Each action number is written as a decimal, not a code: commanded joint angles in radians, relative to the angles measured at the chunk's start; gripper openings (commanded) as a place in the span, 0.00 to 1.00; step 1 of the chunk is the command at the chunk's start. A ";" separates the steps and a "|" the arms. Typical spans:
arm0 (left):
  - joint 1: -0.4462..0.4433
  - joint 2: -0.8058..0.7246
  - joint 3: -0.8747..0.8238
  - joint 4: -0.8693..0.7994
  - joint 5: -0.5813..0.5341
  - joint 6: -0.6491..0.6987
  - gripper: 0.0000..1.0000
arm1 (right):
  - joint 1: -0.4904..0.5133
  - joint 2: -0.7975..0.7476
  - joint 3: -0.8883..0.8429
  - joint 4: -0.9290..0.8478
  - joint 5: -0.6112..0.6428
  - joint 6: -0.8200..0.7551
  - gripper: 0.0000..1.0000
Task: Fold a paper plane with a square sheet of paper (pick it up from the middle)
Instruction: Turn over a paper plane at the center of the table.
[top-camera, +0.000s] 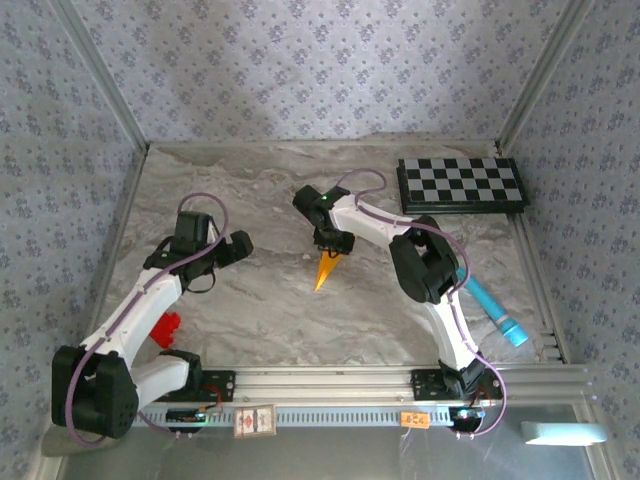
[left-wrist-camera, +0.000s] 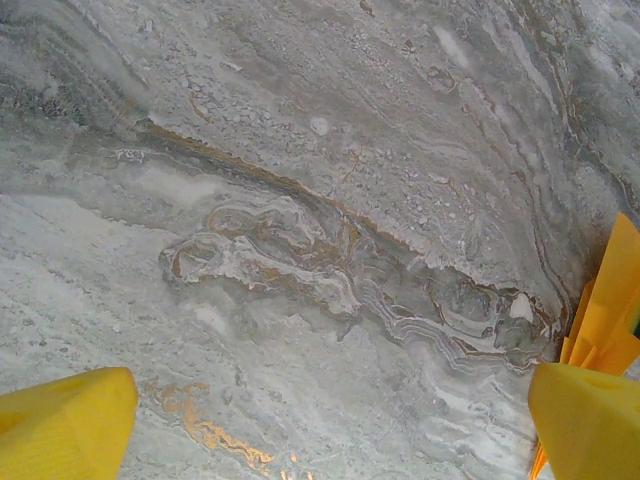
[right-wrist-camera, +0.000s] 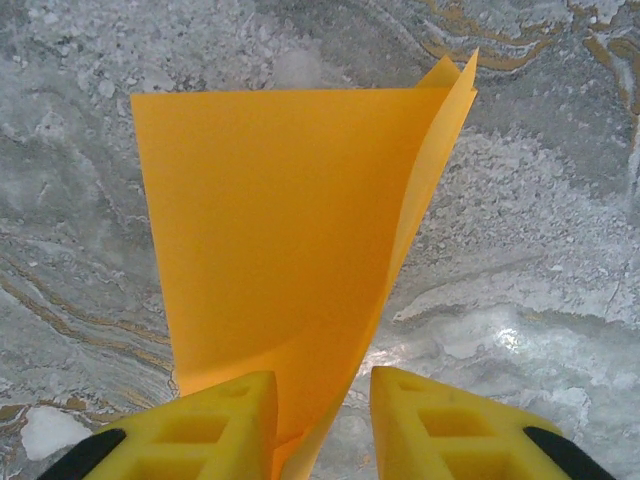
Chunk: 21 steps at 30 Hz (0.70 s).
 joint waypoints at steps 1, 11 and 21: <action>0.009 -0.020 -0.013 -0.011 0.016 -0.002 1.00 | 0.006 0.008 0.013 -0.038 -0.001 0.022 0.29; 0.070 -0.026 -0.034 -0.009 0.057 -0.095 1.00 | 0.003 -0.094 -0.011 0.008 0.026 -0.033 0.03; 0.157 0.017 -0.083 0.103 0.255 -0.195 1.00 | -0.012 -0.201 -0.090 0.389 -0.323 -0.313 0.01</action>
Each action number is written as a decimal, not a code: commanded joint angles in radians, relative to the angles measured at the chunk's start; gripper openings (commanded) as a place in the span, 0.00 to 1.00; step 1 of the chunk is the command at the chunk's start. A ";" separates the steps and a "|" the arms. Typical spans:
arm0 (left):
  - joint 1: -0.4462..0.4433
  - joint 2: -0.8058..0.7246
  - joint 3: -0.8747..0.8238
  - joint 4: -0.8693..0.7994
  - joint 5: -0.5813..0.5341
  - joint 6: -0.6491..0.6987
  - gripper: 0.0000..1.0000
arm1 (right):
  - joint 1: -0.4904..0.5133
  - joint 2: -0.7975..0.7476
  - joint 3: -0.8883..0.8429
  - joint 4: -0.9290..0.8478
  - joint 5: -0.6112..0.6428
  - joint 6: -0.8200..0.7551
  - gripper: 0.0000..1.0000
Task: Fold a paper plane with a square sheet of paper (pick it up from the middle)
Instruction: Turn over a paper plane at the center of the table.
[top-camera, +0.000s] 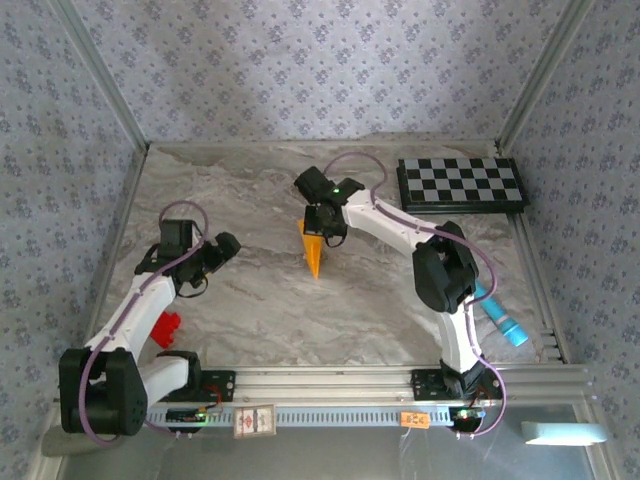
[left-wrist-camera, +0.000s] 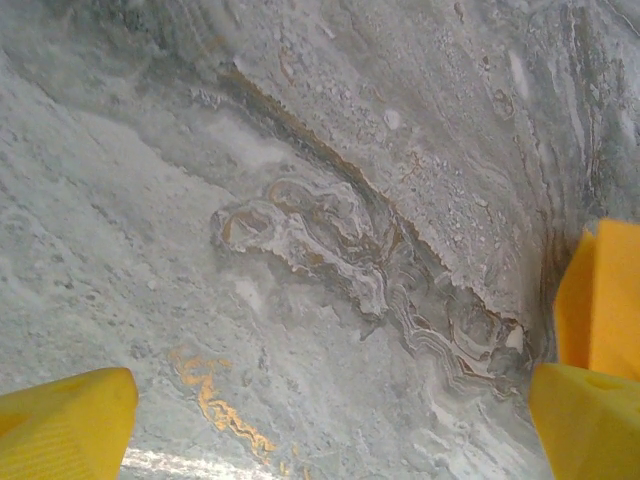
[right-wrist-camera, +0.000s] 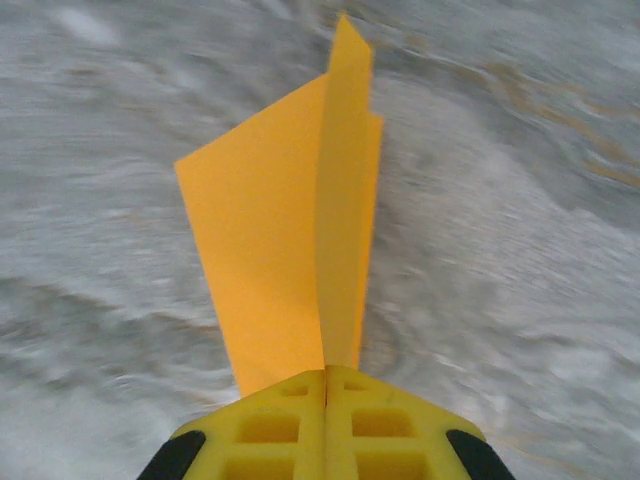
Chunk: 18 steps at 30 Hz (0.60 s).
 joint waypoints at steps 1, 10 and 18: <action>0.006 0.023 -0.003 0.082 0.124 -0.049 1.00 | -0.011 -0.043 -0.076 0.219 -0.212 -0.148 0.01; -0.021 0.078 -0.069 0.277 0.250 -0.169 0.99 | -0.051 -0.032 -0.304 0.568 -0.475 -0.126 0.03; -0.159 0.146 -0.095 0.391 0.213 -0.225 0.77 | -0.109 -0.033 -0.474 0.765 -0.554 -0.051 0.08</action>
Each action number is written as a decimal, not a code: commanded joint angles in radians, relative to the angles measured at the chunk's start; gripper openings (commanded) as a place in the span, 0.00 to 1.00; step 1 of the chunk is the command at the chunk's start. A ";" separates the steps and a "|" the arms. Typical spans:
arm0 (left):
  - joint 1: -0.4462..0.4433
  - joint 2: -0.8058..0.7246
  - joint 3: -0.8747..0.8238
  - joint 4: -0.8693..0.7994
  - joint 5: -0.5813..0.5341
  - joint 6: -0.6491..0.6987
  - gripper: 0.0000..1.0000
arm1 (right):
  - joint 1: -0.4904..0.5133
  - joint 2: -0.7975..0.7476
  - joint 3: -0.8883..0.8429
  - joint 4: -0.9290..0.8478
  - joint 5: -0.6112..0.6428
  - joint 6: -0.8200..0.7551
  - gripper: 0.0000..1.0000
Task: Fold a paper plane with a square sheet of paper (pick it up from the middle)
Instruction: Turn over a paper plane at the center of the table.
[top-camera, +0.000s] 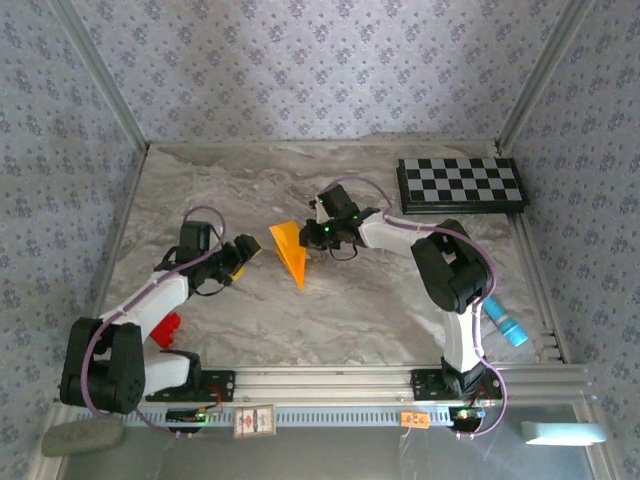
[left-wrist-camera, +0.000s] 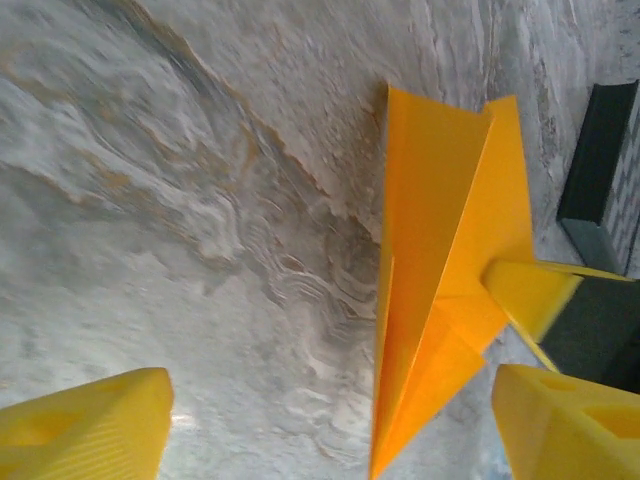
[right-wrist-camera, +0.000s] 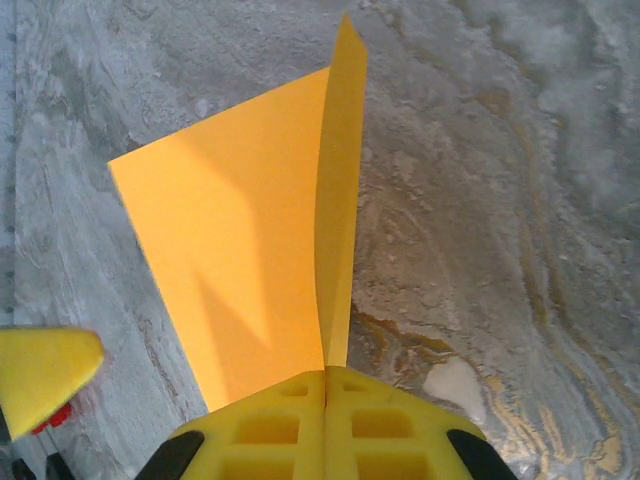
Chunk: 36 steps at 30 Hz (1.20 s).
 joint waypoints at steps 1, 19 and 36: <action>-0.057 0.034 -0.007 0.102 -0.002 -0.031 0.73 | -0.024 0.005 -0.054 0.117 -0.065 0.031 0.09; -0.217 0.311 0.156 0.137 -0.049 -0.073 0.46 | -0.066 0.003 -0.149 0.156 -0.083 0.037 0.13; -0.226 0.403 0.254 0.097 -0.064 -0.052 0.30 | -0.070 0.009 -0.143 0.153 -0.099 0.040 0.11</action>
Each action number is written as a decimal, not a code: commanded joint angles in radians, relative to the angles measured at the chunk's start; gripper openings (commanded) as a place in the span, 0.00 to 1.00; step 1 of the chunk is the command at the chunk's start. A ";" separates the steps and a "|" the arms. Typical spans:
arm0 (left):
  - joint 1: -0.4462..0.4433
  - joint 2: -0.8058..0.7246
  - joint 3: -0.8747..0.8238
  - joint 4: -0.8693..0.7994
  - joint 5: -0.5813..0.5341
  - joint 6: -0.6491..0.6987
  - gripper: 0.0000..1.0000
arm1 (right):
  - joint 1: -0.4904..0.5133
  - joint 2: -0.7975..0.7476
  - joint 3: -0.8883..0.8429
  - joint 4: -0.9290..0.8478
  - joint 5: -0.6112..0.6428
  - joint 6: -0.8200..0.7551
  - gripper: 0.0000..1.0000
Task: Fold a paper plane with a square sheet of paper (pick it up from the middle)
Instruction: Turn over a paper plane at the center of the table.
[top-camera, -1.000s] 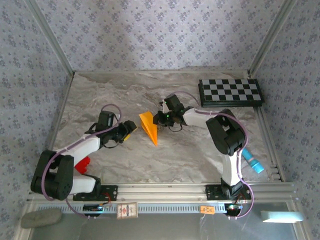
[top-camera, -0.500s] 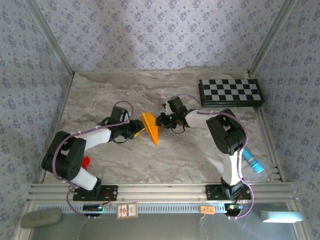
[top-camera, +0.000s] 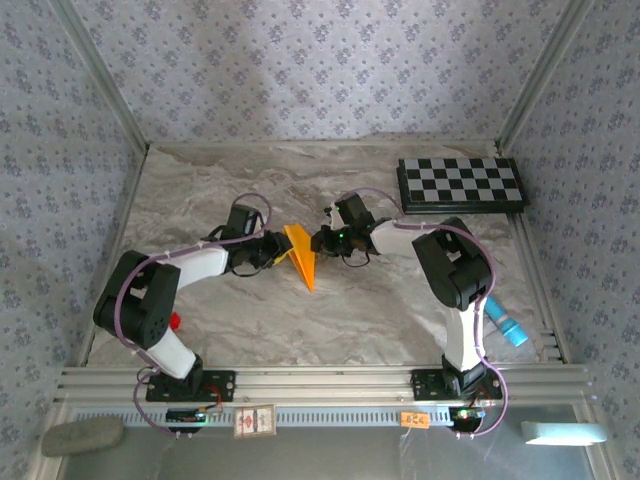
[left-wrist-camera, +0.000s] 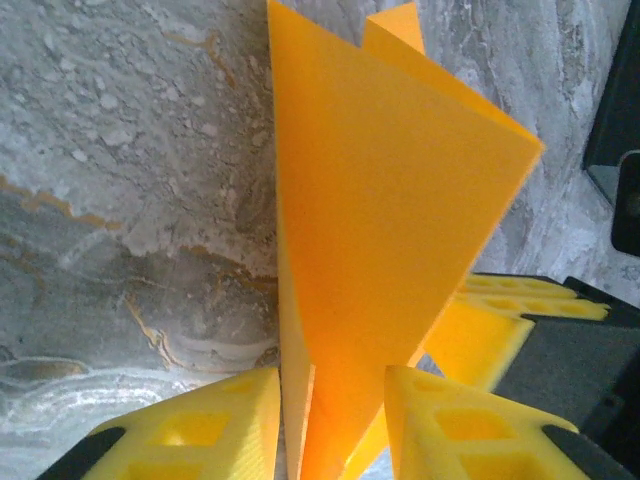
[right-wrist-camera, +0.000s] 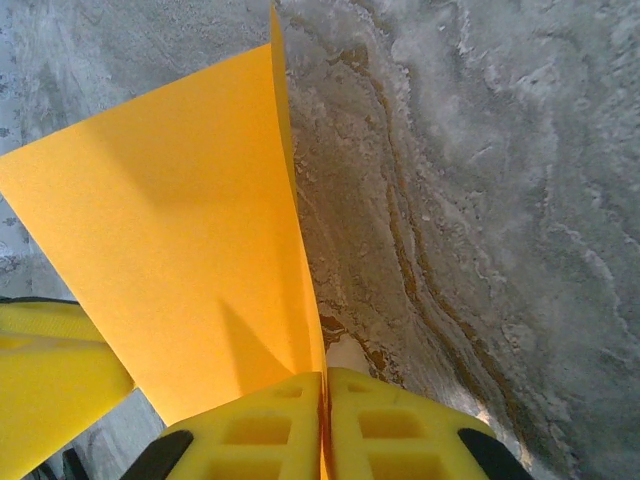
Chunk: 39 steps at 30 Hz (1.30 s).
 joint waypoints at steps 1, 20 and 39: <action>-0.006 0.020 0.029 -0.041 -0.017 0.017 0.28 | -0.006 0.009 0.001 0.001 -0.019 0.008 0.11; -0.012 0.095 0.088 -0.050 0.001 0.028 0.13 | -0.010 0.022 0.020 -0.019 -0.048 -0.014 0.15; -0.005 0.069 0.131 -0.114 -0.009 0.129 0.00 | -0.049 0.001 0.055 -0.034 -0.037 -0.071 0.06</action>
